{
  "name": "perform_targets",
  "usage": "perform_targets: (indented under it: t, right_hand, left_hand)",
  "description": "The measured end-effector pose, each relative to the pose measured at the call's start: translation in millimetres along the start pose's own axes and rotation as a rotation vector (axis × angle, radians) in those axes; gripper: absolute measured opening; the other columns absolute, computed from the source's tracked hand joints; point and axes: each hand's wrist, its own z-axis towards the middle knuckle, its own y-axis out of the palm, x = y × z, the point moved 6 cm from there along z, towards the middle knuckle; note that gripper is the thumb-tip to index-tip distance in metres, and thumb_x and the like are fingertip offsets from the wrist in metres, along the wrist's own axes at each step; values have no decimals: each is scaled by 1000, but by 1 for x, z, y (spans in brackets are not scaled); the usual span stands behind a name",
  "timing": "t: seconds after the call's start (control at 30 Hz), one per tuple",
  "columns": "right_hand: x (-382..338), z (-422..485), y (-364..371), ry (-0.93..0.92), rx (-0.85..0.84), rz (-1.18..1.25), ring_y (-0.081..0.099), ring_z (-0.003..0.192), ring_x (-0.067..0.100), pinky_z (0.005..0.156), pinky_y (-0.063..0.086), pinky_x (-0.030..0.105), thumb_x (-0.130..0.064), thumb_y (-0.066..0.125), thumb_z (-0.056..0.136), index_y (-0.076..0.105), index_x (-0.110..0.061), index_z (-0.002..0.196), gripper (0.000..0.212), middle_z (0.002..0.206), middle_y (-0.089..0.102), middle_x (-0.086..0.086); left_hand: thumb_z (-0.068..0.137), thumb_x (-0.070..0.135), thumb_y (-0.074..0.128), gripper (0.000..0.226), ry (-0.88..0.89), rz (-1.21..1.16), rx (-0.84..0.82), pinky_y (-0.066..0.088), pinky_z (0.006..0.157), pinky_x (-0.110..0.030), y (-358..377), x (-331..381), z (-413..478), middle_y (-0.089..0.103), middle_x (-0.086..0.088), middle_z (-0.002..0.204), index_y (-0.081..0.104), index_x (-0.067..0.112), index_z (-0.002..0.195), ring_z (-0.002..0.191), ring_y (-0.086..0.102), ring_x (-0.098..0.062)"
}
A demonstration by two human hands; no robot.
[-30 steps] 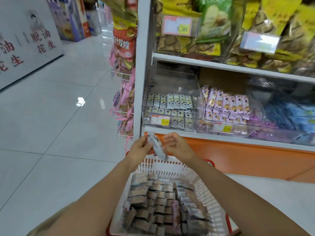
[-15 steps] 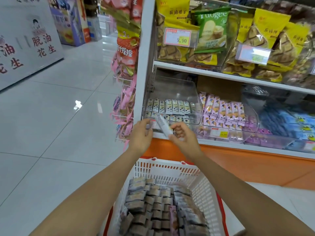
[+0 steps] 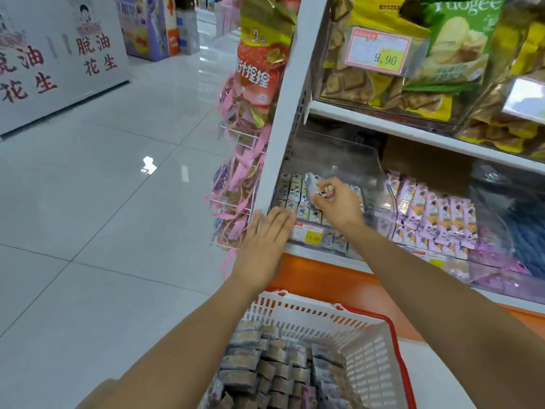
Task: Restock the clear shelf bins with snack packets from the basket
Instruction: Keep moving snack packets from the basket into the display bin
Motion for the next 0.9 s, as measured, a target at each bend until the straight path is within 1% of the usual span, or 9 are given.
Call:
perform_targets:
  t: [0.07,0.13,0.23,0.43,0.6,0.67,0.73,0.8,0.9]
  right_hand:
    - [4,18,12,-11,7,-75,53,67,10,58,39,25,-27,67,91,61,-14,116,29,86,60,0]
    - [9,33,22,-11,6,-147,57,66,13,61,42,26,-27,67,90,61,-14,116,29,84,64,3]
    - [19,54,39,-15,-7,-248,66,84,27,75,53,36,-32,70,88,63,-15,115,33,96,70,12]
    - [31,70,62,7,-82,-352,58,107,35,96,49,41,-32,67,88,68,-12,113,32,122,57,19]
    - [28,63,53,-10,-173,-319,51,119,31,102,43,37,-21,64,89,65,-11,122,34,120,60,18]
    - [19,49,42,-42,-134,-246,55,110,29,98,46,38,-16,63,89,63,-8,123,34,104,62,14]
    - [9,29,29,-82,-62,-139,58,91,23,89,50,40,-13,60,90,64,-9,119,29,89,59,6]
    - [-4,6,18,-124,-10,-18,56,76,15,81,53,39,-10,56,92,65,-12,114,24,86,60,4]
    - [-26,-32,0,-198,51,156,57,70,13,70,53,31,-10,52,94,67,-16,108,22,90,63,5]
  left_hand:
    - [65,3,77,91,12,5,70,12,119,-46,4,0,1,44,-7,150,41,12,148,142,34,-26]
    - [62,3,77,88,18,-24,112,17,120,-47,7,-1,2,49,-7,146,46,11,144,139,39,-25]
    - [64,2,74,86,10,-74,147,17,121,-48,10,-2,3,49,-7,145,46,10,144,139,37,-25]
    - [66,-5,64,81,-12,-156,168,13,120,-47,15,-3,4,50,-9,145,45,8,144,140,36,-27]
    - [66,-5,63,83,-3,-176,132,15,120,-49,11,-1,3,48,-8,146,43,8,145,141,32,-26]
    - [67,-5,65,84,-5,-174,107,14,121,-49,8,1,1,46,-8,148,41,8,146,143,29,-26]
    - [69,-3,63,84,-15,-181,83,14,121,-49,6,1,0,43,-8,151,39,9,148,145,26,-25]
    - [73,-1,61,84,-16,-199,51,10,122,-48,1,2,-2,35,-8,156,33,10,151,148,19,-25]
    - [83,7,57,83,-9,-210,-6,-2,123,-42,-5,2,-9,15,-4,163,17,14,156,151,2,-20]
